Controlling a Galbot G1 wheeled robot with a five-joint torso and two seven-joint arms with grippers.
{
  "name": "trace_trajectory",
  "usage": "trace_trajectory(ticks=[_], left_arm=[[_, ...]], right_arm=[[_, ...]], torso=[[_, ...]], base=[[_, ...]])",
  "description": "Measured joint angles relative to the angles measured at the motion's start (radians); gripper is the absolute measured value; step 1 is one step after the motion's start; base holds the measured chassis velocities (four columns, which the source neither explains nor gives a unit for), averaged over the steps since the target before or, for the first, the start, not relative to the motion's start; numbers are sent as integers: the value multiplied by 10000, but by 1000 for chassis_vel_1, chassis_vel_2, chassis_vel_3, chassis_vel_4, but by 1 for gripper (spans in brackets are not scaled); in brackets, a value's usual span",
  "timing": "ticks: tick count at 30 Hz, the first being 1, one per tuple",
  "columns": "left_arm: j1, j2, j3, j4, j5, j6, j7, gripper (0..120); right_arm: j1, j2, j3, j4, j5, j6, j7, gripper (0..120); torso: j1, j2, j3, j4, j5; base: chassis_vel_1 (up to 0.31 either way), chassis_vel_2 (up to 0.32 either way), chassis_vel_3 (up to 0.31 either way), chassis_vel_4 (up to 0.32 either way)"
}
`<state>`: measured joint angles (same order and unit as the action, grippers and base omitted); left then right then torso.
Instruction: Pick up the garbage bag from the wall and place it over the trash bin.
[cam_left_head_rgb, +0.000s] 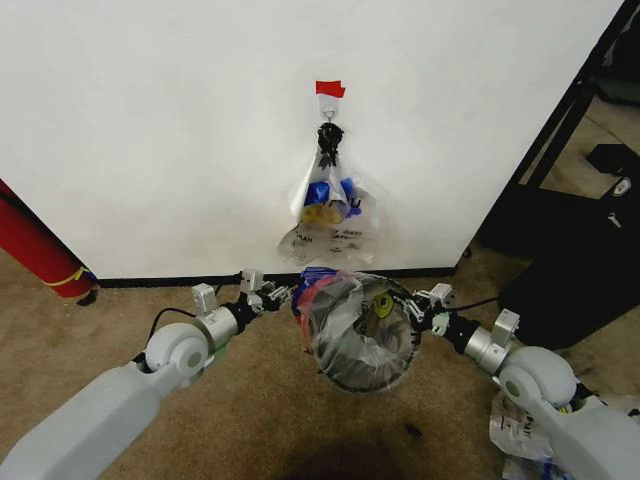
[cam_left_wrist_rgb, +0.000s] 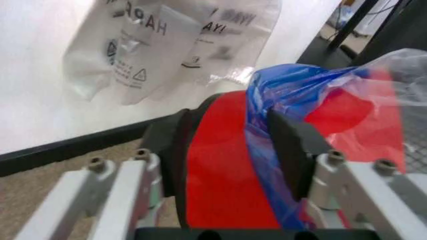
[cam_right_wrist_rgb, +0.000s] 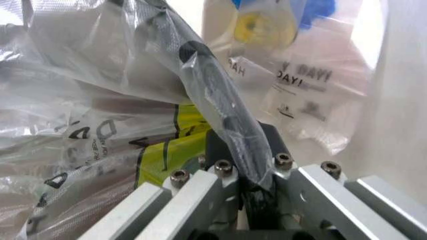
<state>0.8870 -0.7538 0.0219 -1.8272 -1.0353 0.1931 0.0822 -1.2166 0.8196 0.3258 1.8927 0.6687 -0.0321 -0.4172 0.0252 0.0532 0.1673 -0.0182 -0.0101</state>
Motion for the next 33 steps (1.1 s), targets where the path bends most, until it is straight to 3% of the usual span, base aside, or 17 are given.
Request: trace_trajectory(ticks=[8, 12, 16, 19, 22, 26, 30, 33], left_arm=[[473, 169, -786, -635, 53, -56, -684, 75], [1501, 575, -1527, -1801, 228, -536, -1141, 93], [1850, 662, -1544, -2417, 491, -548, -1335, 86], [2105, 589, -1542, -3355, 839, -474, -1513, 70], [2142, 511, -1509, -3775, 883, -344, -1657, 64], [2360, 433, -1165, -5055, 966, 339, -2489, 45], [2356, 492, -967, -5364, 981, 646, -2859, 35], [2105, 499, -688, -5647, 993, 1346, -2963, 19]], right_arm=[[-133, 372, 30, 235, -223, -200, 943, 0], [-181, 1176, -268, 387, -323, -144, 3226, 0], [-402, 1761, -296, 708, -346, -379, 4488, 0], [-730, 2410, -323, 1210, -350, -989, 5804, 0], [-971, 2716, -343, 1454, -343, -1284, 6461, 0], [-1585, 3820, -478, 1861, -764, -1703, 8566, 0], [-1737, 4480, -559, 1899, -1119, -1715, 9110, 0], [-1903, 5423, -619, 1723, -1980, -1392, 9277, 0]], torso=[[0, 0, 0, 0, -2], [0, 0, 0, 7, 0], [0, 2, 0, 3, -3], [0, 3, -1, 3, -2], [0, 3, -1, 0, -3], [-1, 3, -1, 0, -2], [-1, 3, -1, 1, -1], [-1, 3, -1, 2, -1]], base=[[0, 0, 0, 0], [0, 0, 0, 0], [0, 0, 0, 0], [0, 0, 0, 0], [0, 0, 0, 0], [0, 0, 0, 0], [0, 0, 0, 0], [0, 0, 0, 0]])
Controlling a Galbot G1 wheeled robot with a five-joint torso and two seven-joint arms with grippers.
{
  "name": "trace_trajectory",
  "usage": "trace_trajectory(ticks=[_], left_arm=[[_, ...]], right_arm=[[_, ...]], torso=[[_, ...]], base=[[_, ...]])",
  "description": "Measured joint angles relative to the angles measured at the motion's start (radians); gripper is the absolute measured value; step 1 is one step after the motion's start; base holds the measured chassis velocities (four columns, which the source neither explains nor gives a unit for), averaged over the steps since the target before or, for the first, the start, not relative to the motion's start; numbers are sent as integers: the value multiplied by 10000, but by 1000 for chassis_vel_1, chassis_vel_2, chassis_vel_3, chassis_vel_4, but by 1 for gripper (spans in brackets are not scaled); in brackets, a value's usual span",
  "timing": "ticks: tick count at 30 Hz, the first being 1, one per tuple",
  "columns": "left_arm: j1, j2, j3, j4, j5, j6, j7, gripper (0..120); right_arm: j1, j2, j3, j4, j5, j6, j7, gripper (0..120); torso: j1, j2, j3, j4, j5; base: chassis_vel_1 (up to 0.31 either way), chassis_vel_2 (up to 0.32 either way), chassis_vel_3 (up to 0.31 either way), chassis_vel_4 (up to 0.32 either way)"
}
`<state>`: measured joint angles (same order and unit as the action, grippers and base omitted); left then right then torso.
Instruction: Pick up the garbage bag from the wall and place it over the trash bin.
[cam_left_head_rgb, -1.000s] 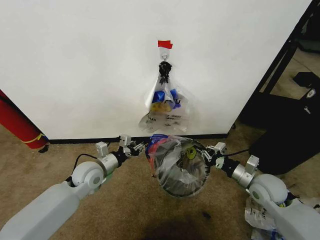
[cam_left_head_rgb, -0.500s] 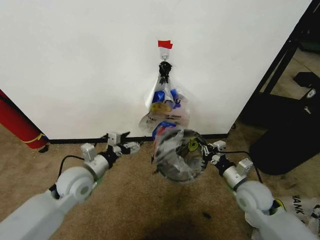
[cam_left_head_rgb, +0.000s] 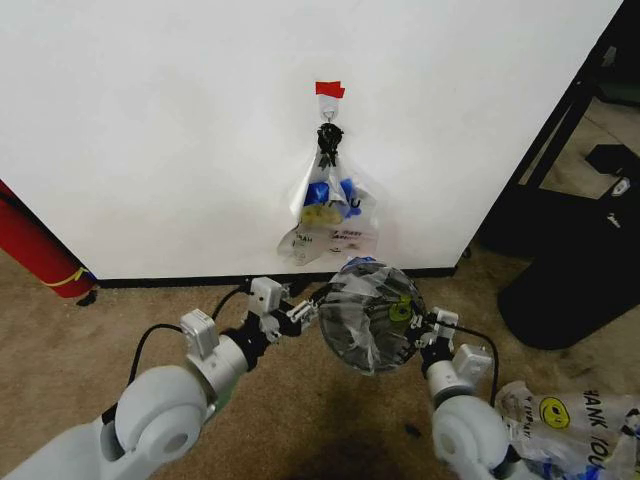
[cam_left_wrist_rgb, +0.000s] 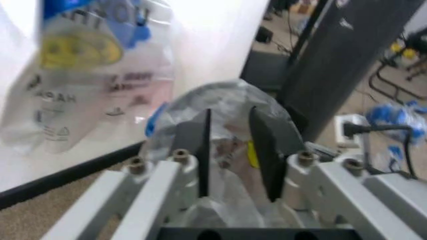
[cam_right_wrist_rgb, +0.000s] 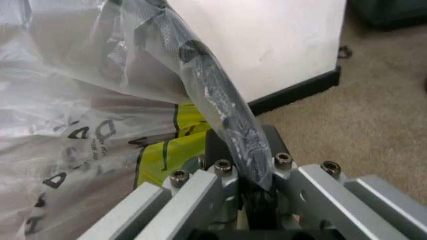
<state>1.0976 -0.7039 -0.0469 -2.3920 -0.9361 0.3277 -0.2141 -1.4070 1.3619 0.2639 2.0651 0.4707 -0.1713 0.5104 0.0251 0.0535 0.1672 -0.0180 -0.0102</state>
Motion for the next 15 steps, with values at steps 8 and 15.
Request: trace_trajectory(ticks=[8, 15], left_arm=[[-569, -195, 666, 161, 166, 960, -635, 0], [-1228, -165, 1176, 418, 147, 1479, -1061, 0]], right_arm=[[-49, 1023, -54, -255, -1265, 543, -55, 0], [-439, 1510, -10, -312, -2042, 1049, -208, 0]], torso=[[0, 0, 1, 1, 2], [0, -1, 1, 0, 1]], base=[[0, 0, 0, 0], [0, 0, 0, 0]])
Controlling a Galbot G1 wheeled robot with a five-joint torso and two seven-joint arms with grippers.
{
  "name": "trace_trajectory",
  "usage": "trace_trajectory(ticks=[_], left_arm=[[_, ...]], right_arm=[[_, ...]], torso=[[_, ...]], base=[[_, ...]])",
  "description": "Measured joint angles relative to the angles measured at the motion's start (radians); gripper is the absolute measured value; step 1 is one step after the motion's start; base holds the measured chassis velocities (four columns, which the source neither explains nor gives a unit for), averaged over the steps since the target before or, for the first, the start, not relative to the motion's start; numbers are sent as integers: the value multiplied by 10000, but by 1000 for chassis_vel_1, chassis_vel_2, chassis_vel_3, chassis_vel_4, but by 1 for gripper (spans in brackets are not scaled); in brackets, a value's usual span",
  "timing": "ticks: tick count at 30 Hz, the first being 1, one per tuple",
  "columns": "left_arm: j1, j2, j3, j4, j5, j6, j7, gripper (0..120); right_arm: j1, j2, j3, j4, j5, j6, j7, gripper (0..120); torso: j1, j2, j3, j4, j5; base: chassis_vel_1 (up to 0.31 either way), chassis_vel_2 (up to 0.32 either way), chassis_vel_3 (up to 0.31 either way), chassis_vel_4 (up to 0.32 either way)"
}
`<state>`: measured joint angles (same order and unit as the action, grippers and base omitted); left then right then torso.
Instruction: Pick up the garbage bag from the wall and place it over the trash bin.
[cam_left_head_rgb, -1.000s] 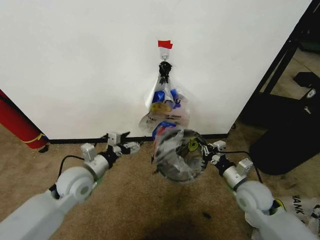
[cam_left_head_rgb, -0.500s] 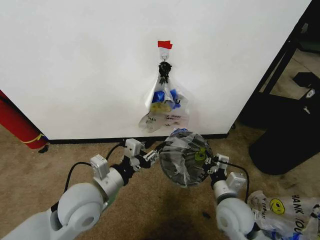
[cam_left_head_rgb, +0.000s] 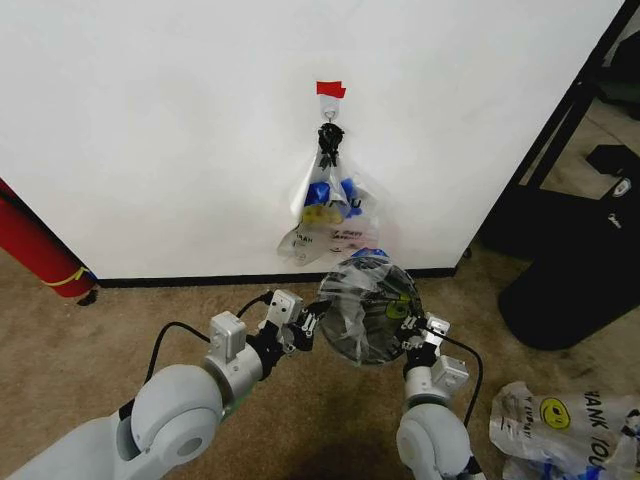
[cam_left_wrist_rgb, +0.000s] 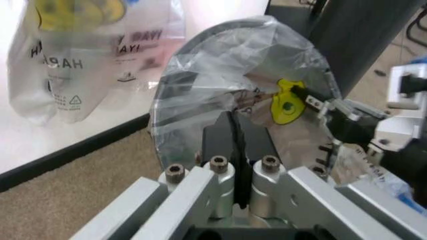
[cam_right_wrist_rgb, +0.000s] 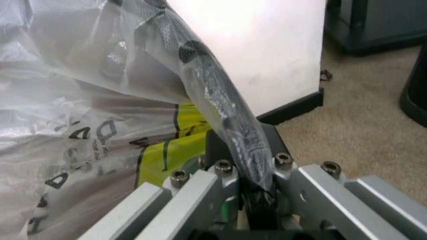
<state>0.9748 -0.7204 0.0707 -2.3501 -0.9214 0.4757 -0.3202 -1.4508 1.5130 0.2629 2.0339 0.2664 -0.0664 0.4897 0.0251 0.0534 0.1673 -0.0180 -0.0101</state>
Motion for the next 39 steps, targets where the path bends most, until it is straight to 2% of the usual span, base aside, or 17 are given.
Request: trace_trajectory(ticks=[7, 8, 10, 12, 14, 16, 18, 23, 26, 31, 39], left_arm=[[-1170, -438, 1223, 598, -315, 320, -406, 0], [-1560, -644, 1696, 917, -602, 349, -532, 0], [-1677, -711, 1827, 1016, -796, 354, -605, 0], [-2062, -1121, 2259, 1496, -1759, 401, -1029, 0], [-2404, -1456, 2615, 2013, -2062, 406, -1272, 0], [-2497, -1516, 2720, 2129, -2080, 405, -1309, 0], [-3085, -1821, 3337, 2759, -2102, 341, -1488, 0], [-3897, -2241, 4223, 3761, -1693, 24, -1701, 0], [-4090, -2387, 4382, 4009, -1597, -9, -1733, 0], [-4760, -3066, 4825, 4892, -1562, 12, -1941, 0], [-5031, -3398, 5134, 5561, -1617, 191, -2035, 0]], right_arm=[[-185, 337, -254, -45, -560, 227, -14, 0], [-214, 380, -310, -43, -645, 228, -10, 0], [-222, 392, -329, -43, -679, 229, -10, 0], [-242, 464, -374, -96, -807, 275, -11, 0], [-256, 524, -375, -175, -945, 321, -12, 0], [-261, 530, -371, -182, -973, 337, -16, 0], [-345, 539, -314, -188, -1144, 450, -46, 0], [-412, 588, -317, -180, -1404, 529, -118, 0], [-430, 602, -320, -181, -1507, 576, -158, 0], [-505, 656, -330, -164, -1674, 639, -215, 0], [-460, 672, -385, -160, -1656, 629, -230, 0]], torso=[[1, -2, 0, -1, 1], [1, -2, 1, 0, 1], [0, -2, 1, -1, 1], [1, -2, 1, -1, 1], [1, -2, 1, 0, 2], [1, -2, 1, 1, 1], [1, -2, 1, -2, 0], [1, -3, 1, 0, 2], [1, -3, 1, 2, -5], [1, -2, 1, 1, -15], [1, -3, 1, -1, -8]], base=[[0, 0, 0, 0], [0, 0, 0, 0], [0, 0, 0, 0], [0, 0, 0, 0], [0, 0, 0, 0], [0, 0, 0, 0], [0, 0, 0, 0], [0, 0, 0, 0], [0, 0, 0, 0], [0, 0, 0, 0], [0, 0, 0, 0]])
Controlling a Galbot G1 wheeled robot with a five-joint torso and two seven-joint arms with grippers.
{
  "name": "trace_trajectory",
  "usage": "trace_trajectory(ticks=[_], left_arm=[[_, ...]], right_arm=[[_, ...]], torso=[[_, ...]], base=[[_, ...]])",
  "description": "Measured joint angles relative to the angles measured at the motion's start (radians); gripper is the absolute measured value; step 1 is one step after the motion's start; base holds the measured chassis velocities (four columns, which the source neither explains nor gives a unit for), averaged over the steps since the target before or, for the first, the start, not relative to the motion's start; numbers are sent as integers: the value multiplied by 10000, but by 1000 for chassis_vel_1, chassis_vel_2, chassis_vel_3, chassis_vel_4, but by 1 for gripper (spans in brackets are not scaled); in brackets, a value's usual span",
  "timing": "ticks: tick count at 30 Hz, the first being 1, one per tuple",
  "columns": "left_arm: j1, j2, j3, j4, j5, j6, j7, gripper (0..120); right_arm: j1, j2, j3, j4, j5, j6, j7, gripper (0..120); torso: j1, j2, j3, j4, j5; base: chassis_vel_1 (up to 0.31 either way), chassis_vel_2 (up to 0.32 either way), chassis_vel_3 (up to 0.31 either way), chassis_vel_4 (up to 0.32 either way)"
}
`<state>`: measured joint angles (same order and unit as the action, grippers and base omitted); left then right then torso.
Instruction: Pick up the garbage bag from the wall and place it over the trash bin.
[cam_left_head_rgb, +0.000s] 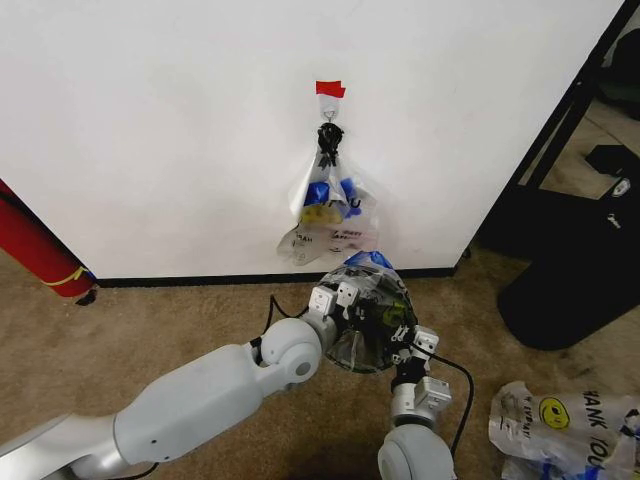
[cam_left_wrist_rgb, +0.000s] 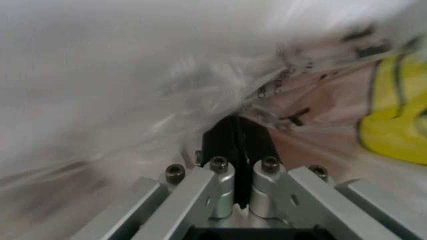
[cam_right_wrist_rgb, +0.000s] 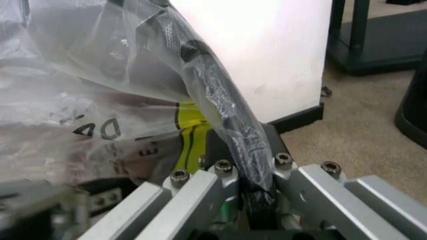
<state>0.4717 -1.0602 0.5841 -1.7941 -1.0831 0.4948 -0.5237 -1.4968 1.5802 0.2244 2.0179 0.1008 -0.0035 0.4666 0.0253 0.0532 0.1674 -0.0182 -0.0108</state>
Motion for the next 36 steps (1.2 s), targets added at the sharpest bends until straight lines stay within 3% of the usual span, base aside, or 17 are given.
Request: trace_trajectory(ticks=[20, 30, 36], left_arm=[[-626, -1102, 654, 1605, -124, 135, -314, 0], [-678, -1322, 769, 2131, 156, 89, -434, 0], [-585, -1346, 848, 2270, 270, 95, -417, 0]], right_arm=[[-93, 38, -234, 143, 151, -68, -57, 0], [-328, 56, -271, 294, 370, -132, -56, 0], [-373, 136, -350, 348, 502, -261, -50, 0]], torso=[[0, 0, 0, 3, 9], [0, 0, -1, -2, 26], [0, 0, -1, -1, 18]], base=[[0, 0, 0, 0], [0, 0, 0, 0], [0, 0, 0, 0]])
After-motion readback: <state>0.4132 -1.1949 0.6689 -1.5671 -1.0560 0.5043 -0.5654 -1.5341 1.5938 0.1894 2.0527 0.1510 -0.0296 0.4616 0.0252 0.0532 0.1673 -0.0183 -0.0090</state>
